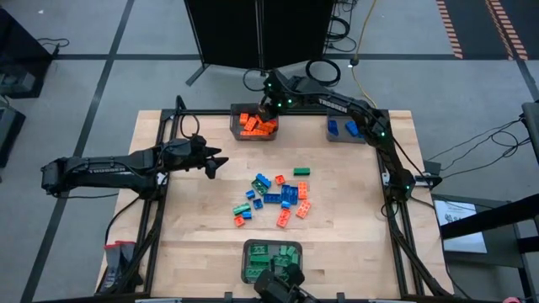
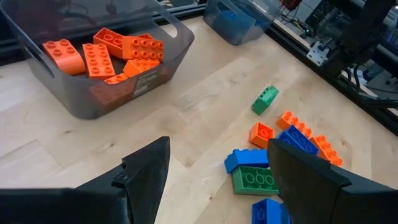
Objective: Sort blocks
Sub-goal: Put the orange game piece into the top left black bin
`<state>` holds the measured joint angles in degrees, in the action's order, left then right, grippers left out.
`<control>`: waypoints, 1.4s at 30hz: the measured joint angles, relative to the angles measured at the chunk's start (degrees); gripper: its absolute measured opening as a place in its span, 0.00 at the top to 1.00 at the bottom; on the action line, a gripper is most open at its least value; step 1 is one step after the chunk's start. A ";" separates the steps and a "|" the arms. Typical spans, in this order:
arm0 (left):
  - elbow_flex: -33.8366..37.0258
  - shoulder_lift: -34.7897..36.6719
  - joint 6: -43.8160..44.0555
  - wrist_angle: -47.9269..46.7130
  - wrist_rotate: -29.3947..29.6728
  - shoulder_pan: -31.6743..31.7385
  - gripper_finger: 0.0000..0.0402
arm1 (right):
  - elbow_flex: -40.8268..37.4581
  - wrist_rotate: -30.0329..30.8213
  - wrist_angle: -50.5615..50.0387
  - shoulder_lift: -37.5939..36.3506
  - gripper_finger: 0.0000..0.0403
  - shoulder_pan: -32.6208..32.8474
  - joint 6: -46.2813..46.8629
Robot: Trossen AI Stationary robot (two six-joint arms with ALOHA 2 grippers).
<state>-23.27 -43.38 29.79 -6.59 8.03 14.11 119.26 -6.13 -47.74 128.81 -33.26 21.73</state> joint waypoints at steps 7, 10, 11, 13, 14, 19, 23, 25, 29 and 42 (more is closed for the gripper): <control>-0.01 0.00 1.39 -0.02 0.00 0.00 0.33 | 0.04 0.06 0.64 -0.02 0.42 -0.13 0.30; 0.00 0.00 1.41 -0.02 0.00 0.00 0.33 | 0.04 -0.12 0.87 -0.02 0.32 -0.13 0.16; -0.02 0.00 1.43 -0.02 0.00 0.00 0.33 | 0.04 -0.27 0.83 -0.02 0.31 -0.13 0.14; 0.00 0.00 1.43 0.00 -0.02 0.00 0.33 | 0.04 -3.25 0.67 -0.04 0.29 -0.15 -0.08; -0.02 0.00 1.43 0.00 -0.02 0.00 0.33 | 0.03 -6.12 0.23 -0.48 0.29 -0.19 -0.80; 0.00 0.00 1.41 -0.02 -0.04 0.00 0.33 | 0.04 -13.24 -12.09 -6.15 0.33 1.31 -9.40; 0.00 0.00 1.02 -0.05 -0.06 0.00 0.33 | -0.33 -7.43 -29.77 -10.17 0.37 6.69 -20.03; 0.00 0.00 0.94 -0.20 -0.07 0.00 0.33 | -2.71 -6.34 -34.17 -12.30 0.37 9.70 -22.34; 0.00 0.00 0.97 -0.67 -0.52 0.00 0.33 | -14.97 -5.11 -27.79 -21.58 0.38 15.10 -17.99; 0.00 0.00 -0.13 -2.96 -0.94 0.00 0.33 | -58.28 -0.27 12.25 -45.57 0.38 34.22 -15.43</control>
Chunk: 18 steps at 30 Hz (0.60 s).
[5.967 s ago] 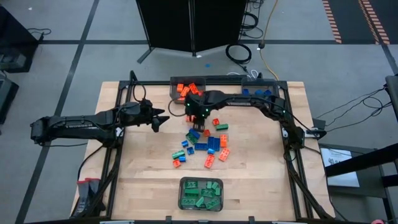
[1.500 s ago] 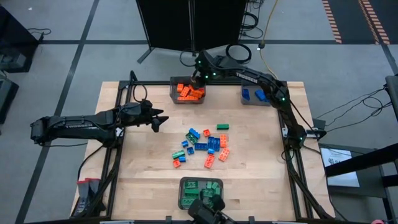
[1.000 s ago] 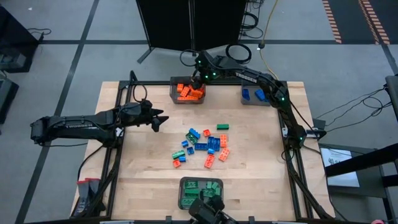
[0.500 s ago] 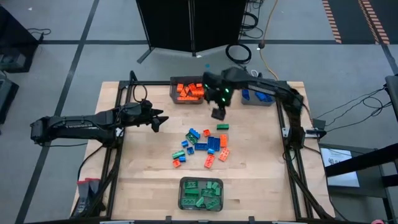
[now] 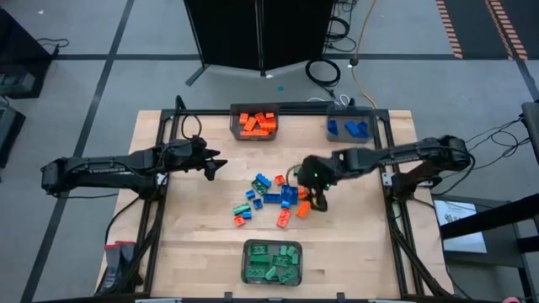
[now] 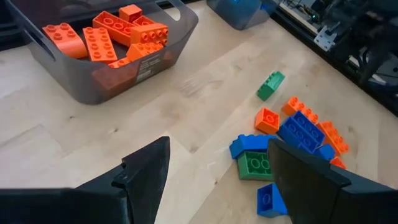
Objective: Sort blocks
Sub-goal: Put the orange game piece into the top left black bin
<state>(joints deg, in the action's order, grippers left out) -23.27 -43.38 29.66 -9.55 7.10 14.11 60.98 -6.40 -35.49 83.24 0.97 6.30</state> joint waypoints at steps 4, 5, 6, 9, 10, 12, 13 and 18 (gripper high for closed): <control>0.00 0.00 0.01 -0.03 0.00 0.00 0.33 | 0.14 3.37 1.55 2.09 0.38 3.33 -8.89; -0.01 0.00 0.02 -0.03 0.00 0.00 0.33 | 0.05 3.33 1.56 2.86 0.38 3.77 -10.13; 0.00 0.00 0.02 -0.03 0.00 0.00 0.33 | 0.01 3.27 1.53 3.61 0.38 4.20 -11.48; 0.00 0.00 0.03 -0.03 0.00 0.00 0.33 | 0.08 2.77 1.74 6.38 0.38 5.51 -16.10; 0.00 0.00 0.07 -0.03 0.00 -0.01 0.33 | 0.08 2.01 1.76 7.67 0.38 5.85 -17.56; 0.00 0.00 1.06 -0.03 0.00 -0.01 0.33 | 0.04 1.75 1.67 9.99 0.38 6.59 -18.83; -0.02 0.00 1.40 -0.03 0.00 0.00 0.33 | 0.03 1.68 1.60 10.94 0.38 6.83 -19.07; -0.01 0.00 1.48 -0.03 0.01 -0.01 0.33 | 0.06 1.62 1.91 15.06 0.38 7.55 -21.76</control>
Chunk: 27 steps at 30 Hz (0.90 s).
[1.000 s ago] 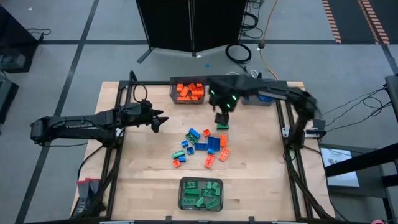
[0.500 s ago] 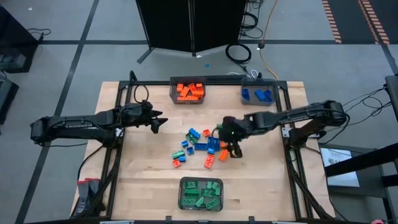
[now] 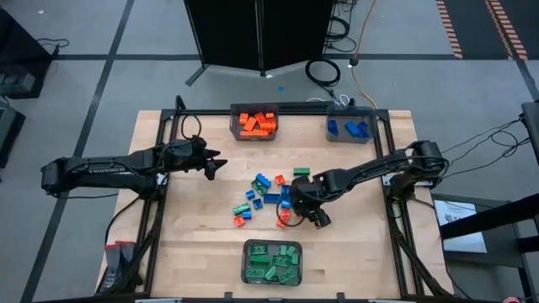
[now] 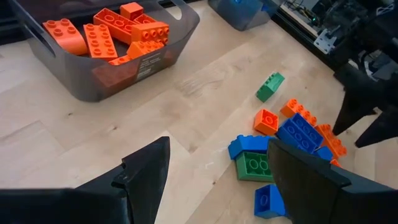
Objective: Sort blocks
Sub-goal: Put the orange game piece into the top left black bin
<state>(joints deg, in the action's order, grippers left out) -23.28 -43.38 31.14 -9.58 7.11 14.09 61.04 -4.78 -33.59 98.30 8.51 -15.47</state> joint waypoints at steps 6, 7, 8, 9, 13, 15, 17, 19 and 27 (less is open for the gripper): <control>0.01 0.00 0.02 0.00 0.23 -0.01 0.33 | 0.00 0.24 0.70 4.46 0.38 -0.02 -3.21; 0.00 0.00 0.04 0.00 0.31 0.01 0.33 | 0.00 0.21 0.65 5.35 0.38 -0.02 -3.81; -0.01 0.00 0.04 0.00 0.39 0.01 0.33 | 0.02 0.17 0.56 6.22 0.38 -0.02 -4.26; 0.00 0.00 0.04 -0.01 0.40 0.01 0.33 | 0.24 0.02 0.55 6.93 0.38 -0.02 -4.59; 0.01 0.00 0.09 -0.04 0.42 -0.01 0.33 | 0.40 -0.01 -0.06 9.14 0.45 -0.02 -3.21; 0.01 0.00 0.11 -0.02 0.42 0.01 0.33 | 0.40 0.44 -0.63 9.24 0.56 0.02 -1.00; 0.01 0.00 0.11 -0.02 0.42 0.01 0.33 | 0.63 0.97 -1.62 9.11 0.70 0.07 0.72; 0.00 0.00 0.11 -0.02 0.42 -0.01 0.33 | 0.66 0.97 -2.57 8.33 0.71 -0.03 2.48; 0.01 0.00 0.07 -0.13 0.78 0.01 0.33 | 7.15 2.33 -5.87 1.57 0.71 -2.14 7.29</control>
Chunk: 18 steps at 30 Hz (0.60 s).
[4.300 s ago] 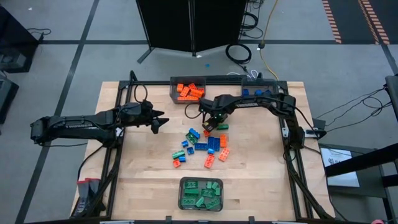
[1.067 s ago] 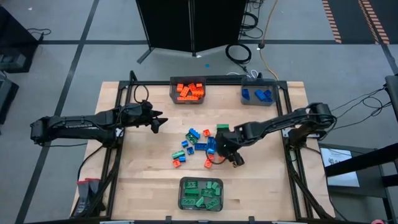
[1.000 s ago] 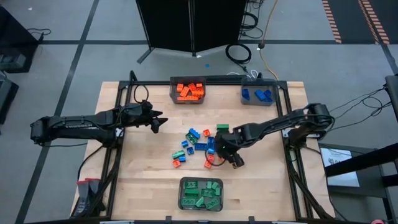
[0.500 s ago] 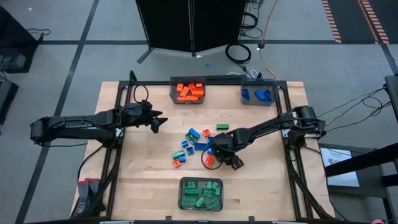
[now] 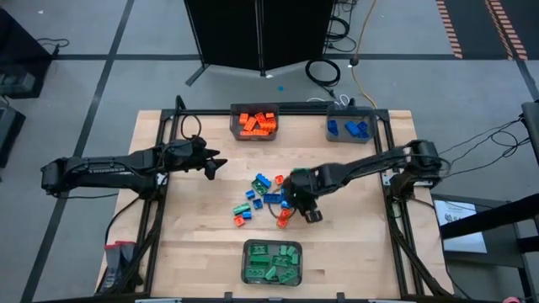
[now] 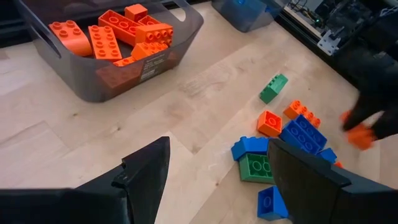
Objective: Sort blocks
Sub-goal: Put the orange game piece into the top left black bin
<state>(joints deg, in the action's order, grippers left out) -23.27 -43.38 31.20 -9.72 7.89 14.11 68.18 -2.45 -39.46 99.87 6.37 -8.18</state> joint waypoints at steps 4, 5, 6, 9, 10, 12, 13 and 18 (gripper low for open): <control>-0.01 0.00 0.00 0.06 0.42 -0.01 0.33 | 4.67 -0.57 1.35 -2.47 0.71 -4.76 -1.76; 0.00 0.00 0.00 0.07 0.52 -0.01 0.33 | 5.80 -0.36 2.58 -2.85 0.71 -6.54 -2.55; 0.00 0.00 0.00 0.07 0.54 -0.02 0.33 | 7.07 -0.23 4.31 -3.25 0.71 -8.45 -3.18; 0.00 0.00 0.02 0.11 0.56 0.00 0.33 | 10.17 -0.41 10.86 -3.63 0.71 -14.69 -4.53; -0.01 0.00 0.02 0.09 0.56 0.00 0.33 | 10.77 -0.54 12.54 -3.53 0.71 -16.89 -4.81; 0.00 0.00 0.04 0.06 0.56 0.00 0.33 | 11.72 -0.91 16.96 -2.97 0.71 -21.54 -4.81; -0.01 0.00 0.04 0.07 0.56 0.00 0.33 | 12.07 -1.26 19.49 -2.78 0.71 -23.84 -4.26; -0.02 0.00 0.00 0.07 1.20 -0.02 0.33 | 14.67 -2.38 29.12 0.97 0.71 -33.25 3.48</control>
<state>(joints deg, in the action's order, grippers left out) -23.29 -43.38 31.20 -9.65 9.10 14.09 82.85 -4.83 -10.33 100.84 -26.88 -4.70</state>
